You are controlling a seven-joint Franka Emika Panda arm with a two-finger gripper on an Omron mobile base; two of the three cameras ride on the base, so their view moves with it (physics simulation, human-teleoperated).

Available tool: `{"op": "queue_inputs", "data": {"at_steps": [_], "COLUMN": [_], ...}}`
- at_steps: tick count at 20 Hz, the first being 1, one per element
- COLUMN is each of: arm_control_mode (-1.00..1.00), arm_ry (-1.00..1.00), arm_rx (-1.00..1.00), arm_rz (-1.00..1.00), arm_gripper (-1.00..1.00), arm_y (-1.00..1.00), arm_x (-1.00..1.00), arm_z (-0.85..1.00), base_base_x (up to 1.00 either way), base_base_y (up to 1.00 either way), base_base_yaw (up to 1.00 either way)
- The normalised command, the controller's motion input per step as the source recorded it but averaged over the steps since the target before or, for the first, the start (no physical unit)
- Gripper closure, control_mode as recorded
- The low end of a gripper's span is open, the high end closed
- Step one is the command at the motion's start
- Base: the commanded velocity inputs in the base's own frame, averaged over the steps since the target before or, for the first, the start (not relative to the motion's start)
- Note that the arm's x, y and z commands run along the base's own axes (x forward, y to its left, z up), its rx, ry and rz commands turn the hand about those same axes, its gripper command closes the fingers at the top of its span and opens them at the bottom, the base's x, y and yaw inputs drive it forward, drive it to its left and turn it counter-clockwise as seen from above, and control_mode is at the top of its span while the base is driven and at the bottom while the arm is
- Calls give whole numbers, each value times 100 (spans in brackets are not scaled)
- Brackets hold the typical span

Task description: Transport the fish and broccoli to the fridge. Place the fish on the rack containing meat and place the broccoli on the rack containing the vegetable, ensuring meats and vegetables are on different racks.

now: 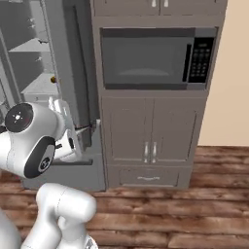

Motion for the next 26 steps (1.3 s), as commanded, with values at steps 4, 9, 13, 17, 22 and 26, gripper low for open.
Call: {"op": "queue_inputs", "data": {"at_steps": [4, 9, 13, 17, 22, 26], "arm_control_mode": [100, 100, 100, 100, 100, 100], "arm_ry": [0, 0, 0, 0, 0, 0], "arm_rx": [0, 0, 0, 0, 0, 0], "arm_rz": [0, 0, 0, 0, 0, 0], "arm_gripper": [100, 100, 100, 100, 100, 100], "arm_y": [0, 0, 0, 0, 0, 0], "arm_x": [0, 0, 0, 0, 0, 0], "arm_z": [0, 0, 0, 0, 0, 0], "base_base_x": [-46, -5, 37, 55, 49, 18], "base_base_y": [100, 100, 96, 28, -17, -16], "base_base_yaw": [-10, -1, 0, 11, 28, 32]}}
